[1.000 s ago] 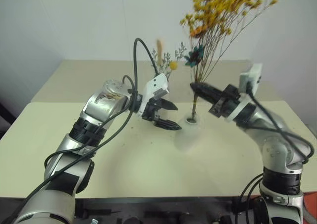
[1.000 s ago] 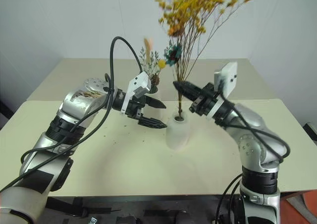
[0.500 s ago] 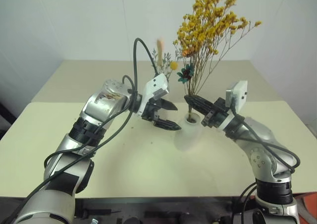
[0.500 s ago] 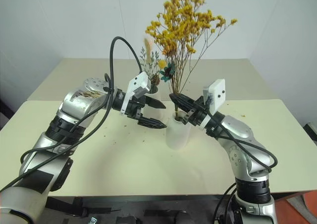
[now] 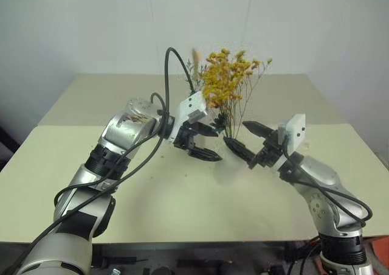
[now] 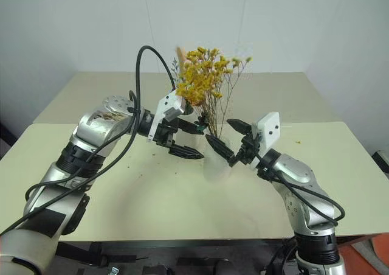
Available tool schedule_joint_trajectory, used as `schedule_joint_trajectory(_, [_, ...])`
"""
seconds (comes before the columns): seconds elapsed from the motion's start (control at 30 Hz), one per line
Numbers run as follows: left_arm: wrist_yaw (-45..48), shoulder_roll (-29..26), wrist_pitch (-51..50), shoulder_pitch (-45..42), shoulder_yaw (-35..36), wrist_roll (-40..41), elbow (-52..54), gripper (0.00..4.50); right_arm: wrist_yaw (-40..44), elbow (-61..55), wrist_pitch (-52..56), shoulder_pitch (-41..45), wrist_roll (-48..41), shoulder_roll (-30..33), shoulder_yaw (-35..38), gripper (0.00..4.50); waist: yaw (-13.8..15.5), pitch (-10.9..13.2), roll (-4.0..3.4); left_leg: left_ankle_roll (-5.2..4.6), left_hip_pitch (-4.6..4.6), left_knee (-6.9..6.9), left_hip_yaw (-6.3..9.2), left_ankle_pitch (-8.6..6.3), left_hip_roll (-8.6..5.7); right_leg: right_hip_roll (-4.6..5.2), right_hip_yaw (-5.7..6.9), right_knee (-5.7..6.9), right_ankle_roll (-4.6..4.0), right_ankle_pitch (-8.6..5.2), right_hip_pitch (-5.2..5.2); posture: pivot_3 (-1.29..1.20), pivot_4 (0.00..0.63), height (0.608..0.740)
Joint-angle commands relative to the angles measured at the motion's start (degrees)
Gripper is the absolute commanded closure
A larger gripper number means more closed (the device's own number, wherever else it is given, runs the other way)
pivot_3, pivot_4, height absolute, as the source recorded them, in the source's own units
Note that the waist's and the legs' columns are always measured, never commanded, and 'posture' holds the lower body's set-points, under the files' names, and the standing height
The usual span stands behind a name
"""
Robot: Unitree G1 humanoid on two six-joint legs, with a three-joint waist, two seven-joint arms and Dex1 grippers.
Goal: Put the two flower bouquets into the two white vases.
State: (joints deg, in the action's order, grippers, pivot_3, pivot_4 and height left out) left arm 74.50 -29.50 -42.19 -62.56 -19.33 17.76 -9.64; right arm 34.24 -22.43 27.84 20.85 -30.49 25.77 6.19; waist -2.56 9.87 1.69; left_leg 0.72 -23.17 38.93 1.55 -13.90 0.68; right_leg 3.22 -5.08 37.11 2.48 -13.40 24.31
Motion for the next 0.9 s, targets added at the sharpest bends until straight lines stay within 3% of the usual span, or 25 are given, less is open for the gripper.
schedule_joint_trajectory(0.03, [0.1,0.1,1.7,-1.3,0.3,-0.9,0.5,0.0,1.2,-3.5,-1.0,-1.3,-2.1,2.3,3.8,0.02,0.1,0.0,0.0,0.0,0.0,0.0,0.0,0.0,0.0,0.0,0.0,0.0,0.0,0.0,0.0,0.0,0.15,0.74])
schedule_joint_trajectory(0.5, [-0.2,1.8,4.4,-1.8,1.7,-1.5,-0.5,0.0,5.0,-3.8,-0.4,-6.3,-5.3,9.4,10.6,0.02,0.1,0.0,0.01,0.0,0.01,0.0,-0.01,0.0,-0.01,-0.01,-0.01,-0.02,0.01,-0.01,-0.04,0.0,0.15,0.74])
schedule_joint_trajectory(0.9, [-2.1,-11.2,0.4,15.0,11.2,3.7,15.1,0.0,17.1,1.2,1.2,-10.5,-9.6,22.4,17.5,0.02,0.1,0.0,0.01,-0.01,0.21,0.0,-0.08,-0.01,0.06,-0.05,-0.1,0.0,0.02,-0.03,-0.2,0.0,0.15,0.74])
